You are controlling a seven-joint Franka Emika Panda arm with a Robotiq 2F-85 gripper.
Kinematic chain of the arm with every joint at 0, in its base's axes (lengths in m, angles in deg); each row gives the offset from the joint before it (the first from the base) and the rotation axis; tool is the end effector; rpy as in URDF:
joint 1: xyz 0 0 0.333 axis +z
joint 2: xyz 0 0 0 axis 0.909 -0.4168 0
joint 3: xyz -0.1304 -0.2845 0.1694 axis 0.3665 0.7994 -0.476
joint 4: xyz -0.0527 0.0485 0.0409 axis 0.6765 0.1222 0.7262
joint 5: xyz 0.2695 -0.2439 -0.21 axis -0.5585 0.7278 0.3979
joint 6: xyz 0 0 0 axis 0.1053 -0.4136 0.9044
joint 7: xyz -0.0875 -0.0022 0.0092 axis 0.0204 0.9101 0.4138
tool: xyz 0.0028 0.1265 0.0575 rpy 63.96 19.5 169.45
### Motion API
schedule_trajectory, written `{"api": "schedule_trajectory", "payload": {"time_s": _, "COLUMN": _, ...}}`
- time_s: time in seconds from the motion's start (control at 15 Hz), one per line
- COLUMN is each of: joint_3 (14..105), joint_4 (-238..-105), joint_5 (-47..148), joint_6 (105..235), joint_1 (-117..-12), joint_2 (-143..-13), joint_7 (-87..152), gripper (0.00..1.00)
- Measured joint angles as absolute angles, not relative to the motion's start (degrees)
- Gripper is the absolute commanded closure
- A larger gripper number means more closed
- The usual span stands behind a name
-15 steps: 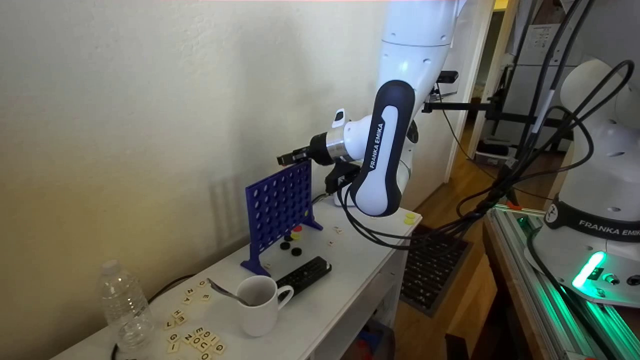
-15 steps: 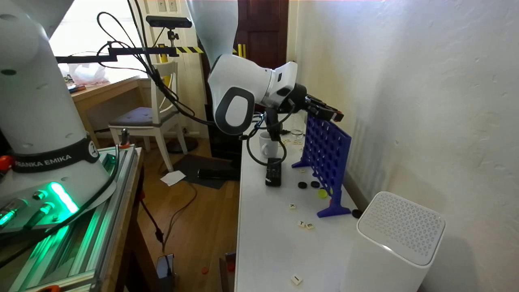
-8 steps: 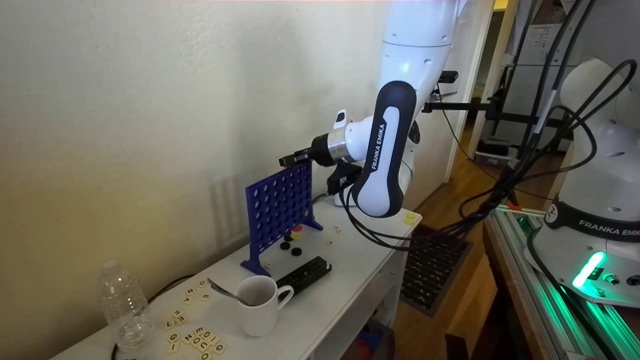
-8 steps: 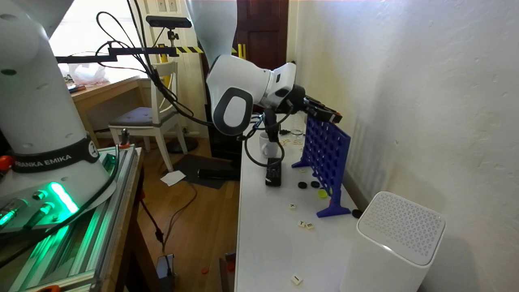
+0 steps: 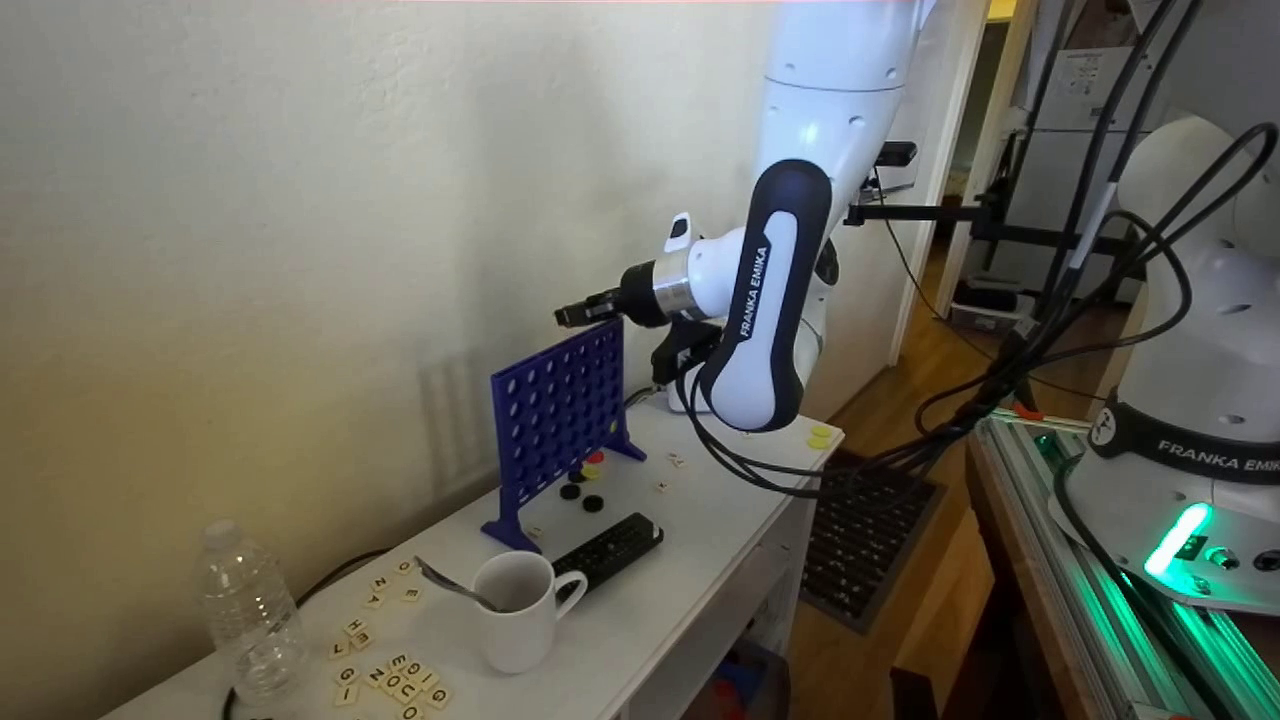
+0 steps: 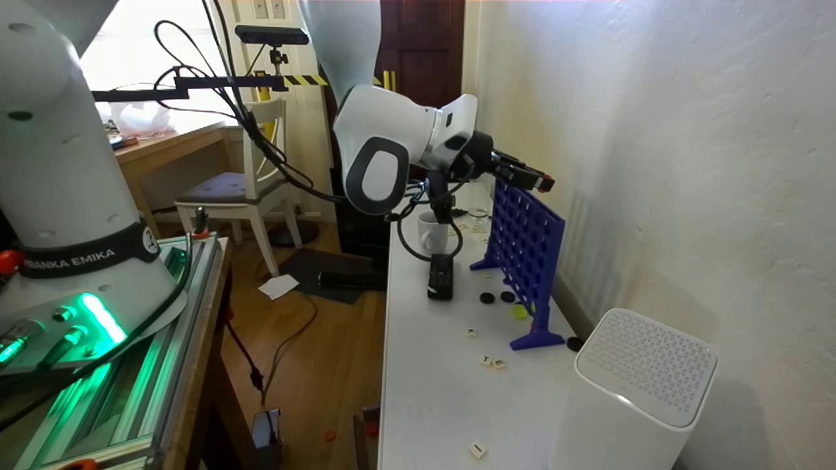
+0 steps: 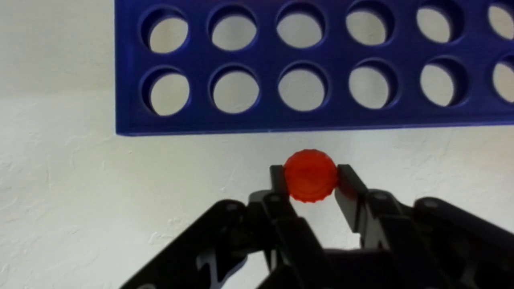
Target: Put one orange chip inside the blue gameboard.
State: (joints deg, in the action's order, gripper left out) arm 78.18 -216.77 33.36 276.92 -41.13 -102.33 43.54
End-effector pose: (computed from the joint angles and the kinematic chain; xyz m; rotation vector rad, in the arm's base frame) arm 0.5598 -0.0112 0.1919 2.4765 -0.3036 1.7217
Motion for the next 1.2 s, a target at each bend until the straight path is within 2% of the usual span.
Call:
{"api": "schedule_trajectory", "payload": {"time_s": 0.4, "joint_3": 85.7, "joint_4": -217.0, "joint_5": 32.7, "joint_6": 276.9, "joint_1": -32.8, "joint_2": -101.4, "joint_7": 43.4, "gripper": 0.89}}
{"api": "schedule_trajectory", "payload": {"time_s": 0.93, "joint_3": 96.3, "joint_4": -222.3, "joint_5": 26.7, "joint_6": 276.9, "joint_1": -15.3, "joint_2": -103.5, "joint_7": 48.1, "gripper": 0.89}}
{"api": "schedule_trajectory", "payload": {"time_s": 1.0, "joint_3": 97.5, "joint_4": -223.5, "joint_5": 24.9, "joint_6": 276.8, "joint_1": -13.3, "joint_2": -104.3, "joint_7": 49.6, "gripper": 0.64}}
{"api": "schedule_trajectory", "payload": {"time_s": 1.2, "joint_3": 97.7, "joint_4": -223.9, "joint_5": 24.6, "joint_6": 276.7, "joint_1": -12.5, "joint_2": -104.9, "joint_7": 50.1, "gripper": 0.64}}
